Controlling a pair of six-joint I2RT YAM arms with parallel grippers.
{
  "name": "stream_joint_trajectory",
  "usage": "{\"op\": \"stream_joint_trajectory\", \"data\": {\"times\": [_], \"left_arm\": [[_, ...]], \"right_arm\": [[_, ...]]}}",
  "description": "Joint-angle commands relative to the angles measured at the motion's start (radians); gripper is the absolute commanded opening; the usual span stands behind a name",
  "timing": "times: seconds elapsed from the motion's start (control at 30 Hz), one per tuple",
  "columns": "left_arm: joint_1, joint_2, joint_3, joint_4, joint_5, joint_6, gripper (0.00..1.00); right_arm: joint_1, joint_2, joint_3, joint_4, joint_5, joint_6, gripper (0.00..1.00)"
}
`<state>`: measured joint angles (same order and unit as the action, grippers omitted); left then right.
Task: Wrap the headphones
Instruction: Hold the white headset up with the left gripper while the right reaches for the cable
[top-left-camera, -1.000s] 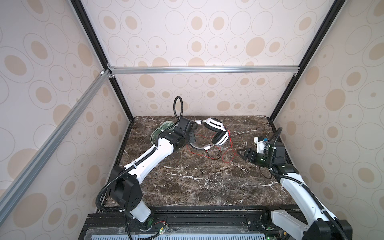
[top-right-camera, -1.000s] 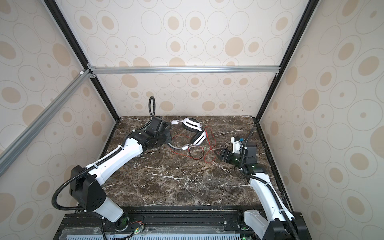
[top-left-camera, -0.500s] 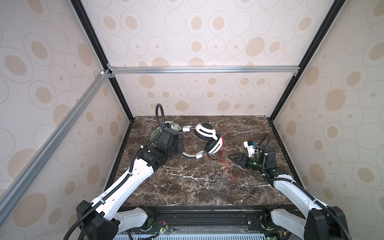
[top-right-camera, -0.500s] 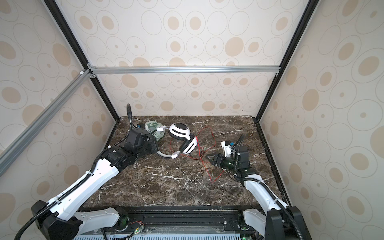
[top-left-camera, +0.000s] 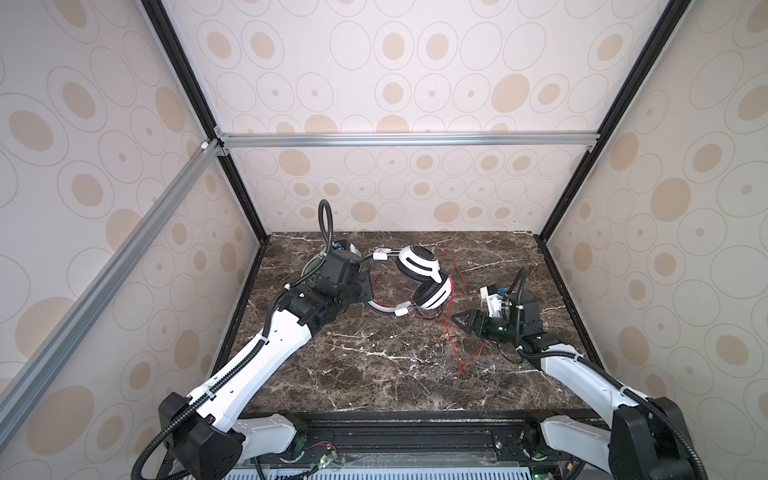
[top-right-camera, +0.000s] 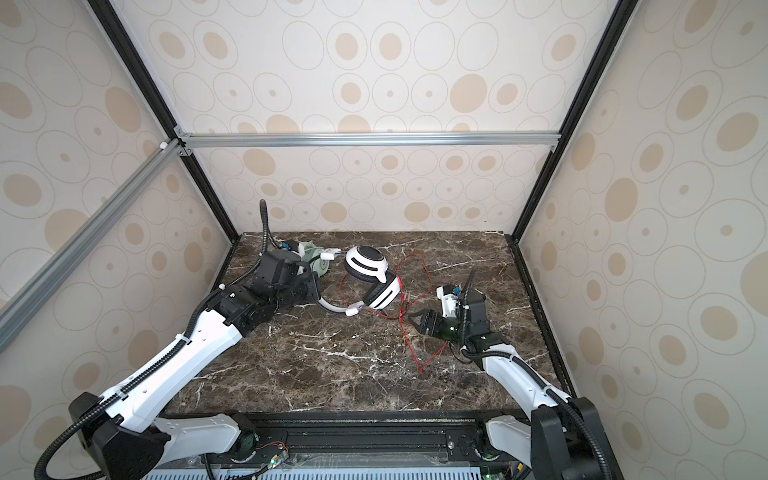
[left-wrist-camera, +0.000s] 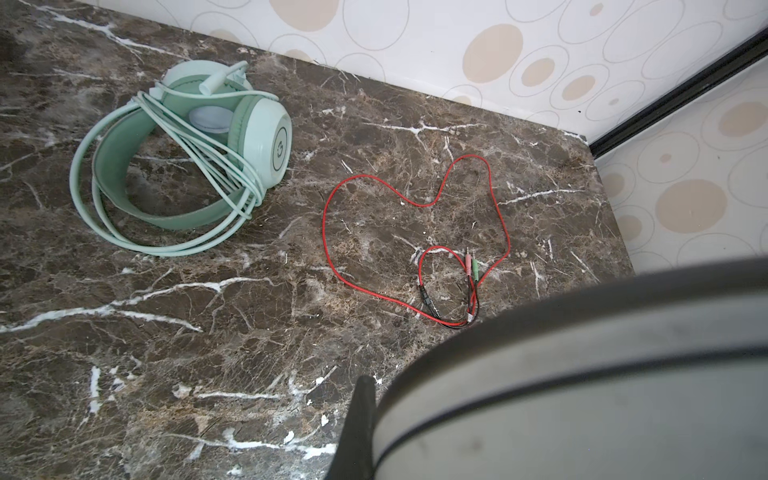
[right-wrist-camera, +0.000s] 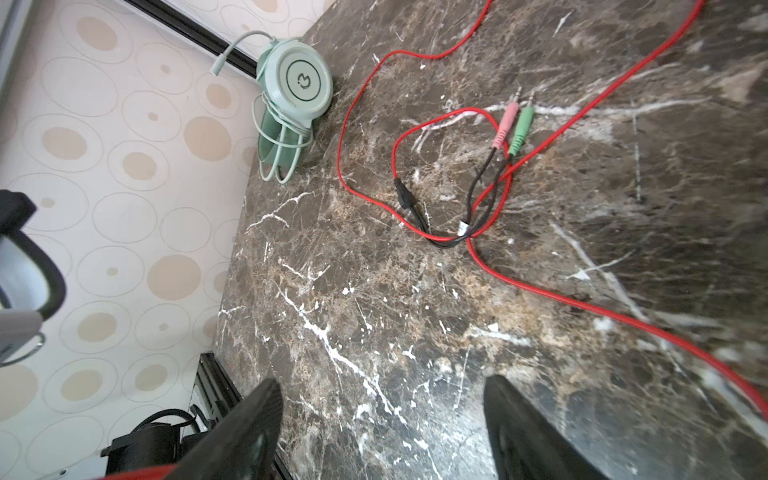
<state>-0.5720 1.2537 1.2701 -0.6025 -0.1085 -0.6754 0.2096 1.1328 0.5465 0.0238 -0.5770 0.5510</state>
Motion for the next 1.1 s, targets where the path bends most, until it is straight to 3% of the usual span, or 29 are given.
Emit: {"op": "stream_joint_trajectory", "data": {"times": [0.0, 0.13, 0.3, 0.43, 0.6, 0.67, 0.87, 0.97, 1.07], "left_arm": [[0.001, -0.003, 0.118, -0.016, -0.03, -0.046, 0.0], [0.001, 0.047, 0.204, -0.151, -0.071, -0.127, 0.0], [0.001, 0.044, 0.181, -0.104, -0.039, -0.192, 0.0], [0.001, 0.094, 0.268, -0.183, -0.083, -0.284, 0.0], [0.002, 0.131, 0.328, -0.214, -0.087, -0.356, 0.0], [0.003, 0.151, 0.367, -0.249, -0.131, -0.352, 0.0], [0.025, 0.245, 0.5, -0.455, -0.252, -0.363, 0.0], [0.063, 0.306, 0.568, -0.561, -0.272, -0.361, 0.0], [0.107, 0.343, 0.586, -0.541, -0.202, -0.25, 0.0]], "right_arm": [[0.008, -0.057, 0.036, -0.114, 0.104, -0.059, 0.79], [0.008, -0.075, 0.072, -0.202, 0.132, -0.127, 0.8], [0.008, -0.035, 0.128, -0.179, -0.001, -0.255, 0.79], [0.008, 0.039, 0.16, -0.064, -0.07, -0.276, 0.78], [0.006, 0.101, 0.168, 0.004, -0.145, -0.258, 0.63], [0.006, 0.079, 0.13, 0.062, -0.114, -0.231, 0.63], [0.007, -0.082, 0.06, 0.013, 0.004, -0.222, 0.64], [0.007, -0.128, 0.014, 0.029, -0.023, -0.214, 0.65], [0.008, -0.119, -0.016, 0.045, -0.087, -0.204, 0.65]]}}
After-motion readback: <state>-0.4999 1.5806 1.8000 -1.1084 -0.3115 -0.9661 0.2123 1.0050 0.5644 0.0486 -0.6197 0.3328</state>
